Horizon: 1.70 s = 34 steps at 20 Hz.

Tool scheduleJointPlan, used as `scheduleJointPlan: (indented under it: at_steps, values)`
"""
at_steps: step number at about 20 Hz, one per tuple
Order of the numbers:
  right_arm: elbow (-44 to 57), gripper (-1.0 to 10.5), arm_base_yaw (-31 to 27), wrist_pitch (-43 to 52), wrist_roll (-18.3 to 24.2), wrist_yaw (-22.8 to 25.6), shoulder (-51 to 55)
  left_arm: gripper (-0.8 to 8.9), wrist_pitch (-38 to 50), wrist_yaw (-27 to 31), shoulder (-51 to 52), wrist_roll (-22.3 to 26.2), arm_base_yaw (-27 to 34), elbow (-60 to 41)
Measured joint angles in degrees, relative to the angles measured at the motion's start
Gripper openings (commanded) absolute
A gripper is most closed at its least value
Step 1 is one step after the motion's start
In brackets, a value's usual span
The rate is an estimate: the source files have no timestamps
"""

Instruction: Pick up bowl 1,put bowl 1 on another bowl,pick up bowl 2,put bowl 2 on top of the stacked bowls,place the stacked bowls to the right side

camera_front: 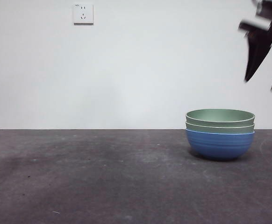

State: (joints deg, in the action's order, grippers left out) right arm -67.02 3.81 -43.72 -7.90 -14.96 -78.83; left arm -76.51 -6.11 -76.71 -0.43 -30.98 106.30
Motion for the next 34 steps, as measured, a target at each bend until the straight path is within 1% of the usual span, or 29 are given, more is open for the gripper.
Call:
scheduleJointPlan:
  at_steps: [5, 6, 7, 8, 9, 10, 11, 15, 28, 29, 31, 32, 34]
  values:
    - [0.00, 2.8, 3.30, -14.84, 1.95, -0.07, 12.39, 2.90, 0.00, 0.00, 0.00, 0.00, 0.00, 0.00]
    - [0.00, 2.5, 3.98, -16.98, 2.38, -0.04, 14.10, 2.88, 0.00, 0.00, 0.00, 0.00, 0.00, 0.00]
    - [0.00, 1.5, 4.55, -18.71, 2.84, -0.04, 15.56, 2.79, 0.00, 0.00, 0.00, 0.00, 0.00, 0.00]
    - [0.00, 0.2, 4.92, -20.22, 3.54, -0.04, 16.83, 2.70, 0.00, 0.00, 0.00, 0.00, 0.00, 0.00]
    - [0.00, -0.1, 5.18, -21.22, 4.39, -0.02, 17.66, 1.88, 0.00, 0.00, 0.00, 0.00, 0.00, 0.00]
    - [0.00, -0.1, 5.20, -22.21, 5.51, -0.04, 18.38, 0.39, 0.00, 0.00, 0.00, 0.02, 0.00, 0.00]
    - [0.00, -0.1, 5.20, -22.88, 6.25, -0.04, 18.78, -0.06, 0.00, 0.00, 0.00, 0.07, 0.00, 0.00]
    - [0.00, 0.0, 5.20, -23.17, 7.28, -0.02, 18.84, -0.04, 0.00, 0.00, 0.00, 0.87, 0.00, 0.00]
    - [0.00, 0.0, 5.18, -23.15, 7.32, 0.15, 18.84, -0.04, 0.00, 0.00, 0.00, 1.07, 0.00, 0.00]
    - [0.00, 0.0, 5.18, -23.15, 7.32, 0.15, 18.84, -0.04, 0.02, 0.17, 0.00, 1.20, 0.02, 0.00]
    - [0.00, 0.0, 5.18, -23.12, 7.32, 0.15, 18.80, -0.04, 0.07, 3.15, 0.68, 2.86, 1.16, -0.02]
    - [0.00, 0.0, 5.18, -23.10, 7.32, 0.13, 18.82, -0.04, 0.96, 4.33, 1.75, 3.43, 2.38, -0.15]
    - [0.00, 0.0, 5.18, -23.10, 7.32, 0.15, 18.80, -0.04, 9.33, 4.37, 5.92, 4.46, 6.49, -0.26]
